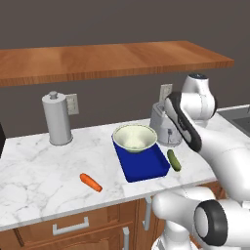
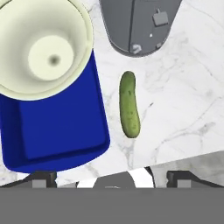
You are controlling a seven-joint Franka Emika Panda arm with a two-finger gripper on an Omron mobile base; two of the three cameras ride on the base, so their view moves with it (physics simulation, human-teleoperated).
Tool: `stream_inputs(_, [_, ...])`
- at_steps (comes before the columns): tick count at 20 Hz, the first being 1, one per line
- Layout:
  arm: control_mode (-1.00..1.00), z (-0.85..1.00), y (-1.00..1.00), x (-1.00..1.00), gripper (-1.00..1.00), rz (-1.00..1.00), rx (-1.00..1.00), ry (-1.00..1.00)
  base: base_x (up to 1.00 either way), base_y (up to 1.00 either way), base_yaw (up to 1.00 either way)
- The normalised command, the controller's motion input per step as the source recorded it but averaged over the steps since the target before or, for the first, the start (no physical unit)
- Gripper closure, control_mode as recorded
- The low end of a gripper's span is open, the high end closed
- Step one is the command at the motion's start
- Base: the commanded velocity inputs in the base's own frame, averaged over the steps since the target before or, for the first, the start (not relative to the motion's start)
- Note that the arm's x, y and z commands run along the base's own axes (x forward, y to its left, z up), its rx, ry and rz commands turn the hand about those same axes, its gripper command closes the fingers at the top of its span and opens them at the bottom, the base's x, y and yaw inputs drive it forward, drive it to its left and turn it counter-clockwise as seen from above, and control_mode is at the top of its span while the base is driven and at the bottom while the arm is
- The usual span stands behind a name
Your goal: Place the two vegetables and bowl onto the tray for setting up a vegetable dip station.
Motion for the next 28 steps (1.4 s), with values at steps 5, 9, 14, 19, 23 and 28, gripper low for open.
stream_inputs(5, [-1.00, -0.22, -0.30, 0.10, -1.00, 0.10, 0.09, 0.19, 0.00, 0.00, 0.00])
stream_inputs(9, [-1.00, -0.29, -0.27, 0.08, -1.00, 0.11, 0.05, 0.19, 0.00, 0.00, 0.00])
stream_inputs(14, [-1.00, -0.30, -0.29, 0.05, -1.00, 0.11, 0.00, 0.12, 0.00, 0.00, 0.00])
stream_inputs(19, [-1.00, -0.33, -0.19, 0.12, -1.00, 0.09, 0.00, 0.05, 0.00, 0.00, 0.00])
stream_inputs(23, [-1.00, -0.30, -0.14, 0.15, -1.00, 0.07, 0.00, 0.00, 0.00, 0.00, 0.00])
stream_inputs(28, [-1.00, -0.27, -0.09, 0.19, -1.00, 0.07, 0.01, 0.00, 0.00, 0.00, 0.00])
